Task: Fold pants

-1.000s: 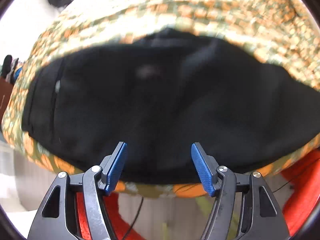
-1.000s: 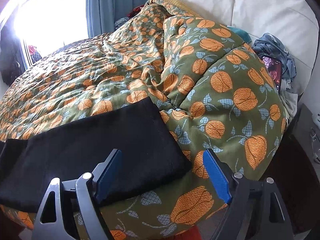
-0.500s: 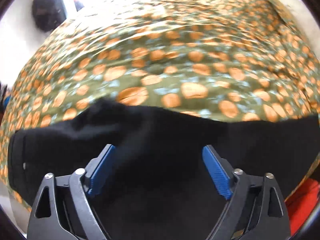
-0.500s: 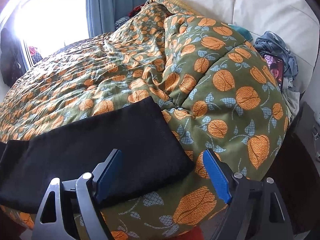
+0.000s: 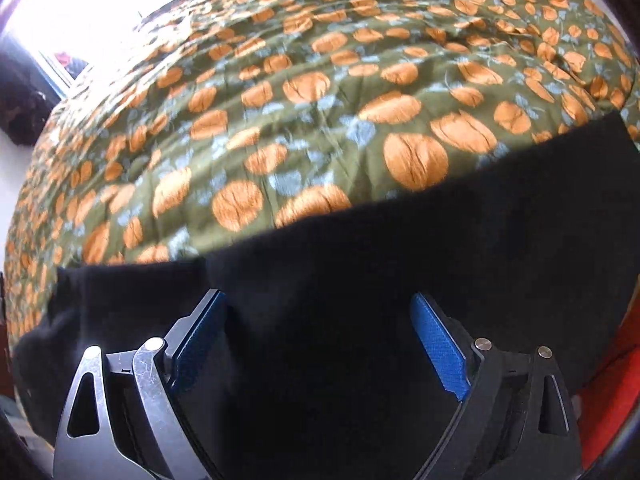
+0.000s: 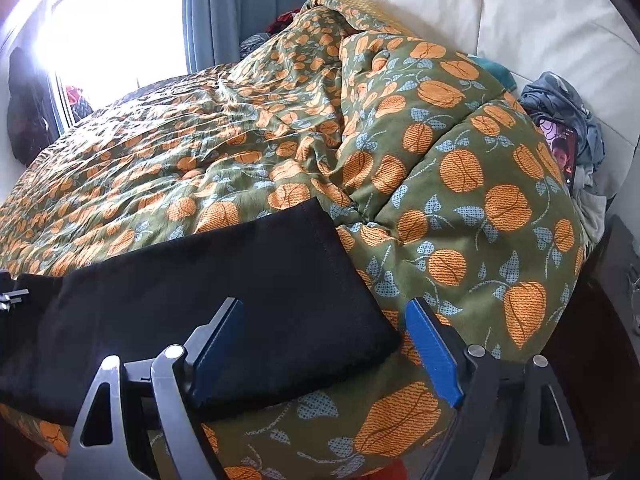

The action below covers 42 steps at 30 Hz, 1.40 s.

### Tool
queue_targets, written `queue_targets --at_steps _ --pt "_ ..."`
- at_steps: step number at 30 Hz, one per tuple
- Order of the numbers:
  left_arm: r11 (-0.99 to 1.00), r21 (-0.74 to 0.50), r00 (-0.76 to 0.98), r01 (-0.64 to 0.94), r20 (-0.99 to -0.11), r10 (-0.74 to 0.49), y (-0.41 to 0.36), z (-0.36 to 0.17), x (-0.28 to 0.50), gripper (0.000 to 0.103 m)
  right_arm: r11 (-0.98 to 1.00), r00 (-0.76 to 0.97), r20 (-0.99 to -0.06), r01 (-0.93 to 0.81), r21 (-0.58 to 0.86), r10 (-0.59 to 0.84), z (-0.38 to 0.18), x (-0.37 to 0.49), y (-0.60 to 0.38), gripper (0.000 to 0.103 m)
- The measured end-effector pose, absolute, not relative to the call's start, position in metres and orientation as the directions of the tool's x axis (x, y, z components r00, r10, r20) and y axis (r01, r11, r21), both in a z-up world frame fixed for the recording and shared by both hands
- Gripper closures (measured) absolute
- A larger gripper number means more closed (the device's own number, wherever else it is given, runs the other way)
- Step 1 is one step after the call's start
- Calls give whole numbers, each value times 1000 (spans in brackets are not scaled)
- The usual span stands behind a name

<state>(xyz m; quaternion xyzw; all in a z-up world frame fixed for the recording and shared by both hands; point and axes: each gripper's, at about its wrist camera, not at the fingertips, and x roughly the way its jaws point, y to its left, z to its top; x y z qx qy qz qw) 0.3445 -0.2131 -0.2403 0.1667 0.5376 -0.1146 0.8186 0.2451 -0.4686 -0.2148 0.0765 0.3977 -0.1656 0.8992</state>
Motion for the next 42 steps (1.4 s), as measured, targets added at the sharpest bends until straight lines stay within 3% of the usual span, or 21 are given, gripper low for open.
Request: queue_targets --at_steps 10,16,19,21,23,29,30,32,33,34,42 --pt "888 120 383 444 -921 -67 -210 -242 262 8 901 663 -725 409 146 -184 -212 230 -491 21" --pt "894 117 377 433 -924 -62 -211 -246 269 6 664 777 -621 412 624 101 -204 189 -536 20" --pt "906 105 385 411 -920 -68 -211 -247 268 5 477 748 -624 474 740 225 -228 182 -548 20" --pt "907 107 389 408 -919 -67 -212 -247 266 5 370 756 -565 447 815 330 -244 183 -544 20" --pt "907 103 385 408 -921 -68 -211 -247 268 5 335 769 -511 399 854 385 -250 192 -537 20" --pt "912 113 399 395 -915 -60 -212 -249 266 4 387 735 -571 438 811 366 -269 231 -535 22" --pt "912 117 407 394 -911 -59 -211 -250 264 4 410 737 -569 422 809 364 -269 237 -533 30" --pt "912 122 422 393 -905 -61 -211 -251 260 3 514 700 -625 416 750 345 -265 250 -527 59" --pt "911 121 425 394 -903 -64 -211 -251 260 3 547 692 -646 421 724 322 -262 252 -525 88" --pt "910 118 426 397 -902 -68 -210 -252 260 2 552 697 -641 413 725 320 -256 252 -523 92" --pt "918 3 340 397 -929 -144 -191 -235 271 3 707 781 -488 85 702 390 -119 248 -452 92"
